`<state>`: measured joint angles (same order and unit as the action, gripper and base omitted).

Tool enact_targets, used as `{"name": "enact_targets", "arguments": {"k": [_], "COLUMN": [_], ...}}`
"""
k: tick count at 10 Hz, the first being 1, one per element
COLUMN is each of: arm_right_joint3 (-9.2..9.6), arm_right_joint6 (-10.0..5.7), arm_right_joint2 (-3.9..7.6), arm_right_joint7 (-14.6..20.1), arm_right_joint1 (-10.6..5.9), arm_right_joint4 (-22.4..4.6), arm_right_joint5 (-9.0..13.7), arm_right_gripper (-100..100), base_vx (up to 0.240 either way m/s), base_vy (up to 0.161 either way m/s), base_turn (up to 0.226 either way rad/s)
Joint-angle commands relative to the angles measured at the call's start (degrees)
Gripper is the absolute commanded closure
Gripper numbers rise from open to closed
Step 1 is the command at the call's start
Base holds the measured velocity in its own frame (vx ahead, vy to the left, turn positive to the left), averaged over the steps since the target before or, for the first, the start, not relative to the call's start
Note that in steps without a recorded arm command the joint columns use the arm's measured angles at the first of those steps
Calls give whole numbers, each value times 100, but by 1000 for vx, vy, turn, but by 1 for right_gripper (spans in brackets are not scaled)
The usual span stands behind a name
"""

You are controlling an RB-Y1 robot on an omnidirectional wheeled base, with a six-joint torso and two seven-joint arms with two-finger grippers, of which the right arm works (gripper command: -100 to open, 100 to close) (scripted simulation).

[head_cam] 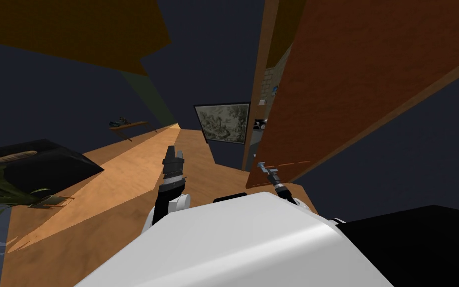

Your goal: Pull the door open

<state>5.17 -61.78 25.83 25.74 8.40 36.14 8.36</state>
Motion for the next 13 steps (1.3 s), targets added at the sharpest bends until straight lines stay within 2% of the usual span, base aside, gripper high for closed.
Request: {"name": "enact_targets", "arguments": {"k": [1, 2, 6, 11, 12, 13], "arm_right_joint3": [0, 56, 159, 238, 216, 244], "arm_right_joint6": [0, -169, -574, -884, -805, -904], "arm_right_joint2": [0, 40, 140, 216, 215, 228], "arm_right_joint7": [0, 58, 171, 256, 232, 252], "arm_right_joint1": [0, 96, 280, 420, 417, 434], "arm_right_joint4": [0, -68, -211, -320, -278, -354], "arm_right_joint5": [0, -11, -21, -29, -20, -22], "arm_right_gripper": [100, 100, 100, 100, 100, 100], "base_vx": [-88, -159, -226, -147, -50, -184], "base_vy": [-30, -59, -90, -43, -15, -35], "base_turn": [21, 229, 200, 114, 13, 213]}}
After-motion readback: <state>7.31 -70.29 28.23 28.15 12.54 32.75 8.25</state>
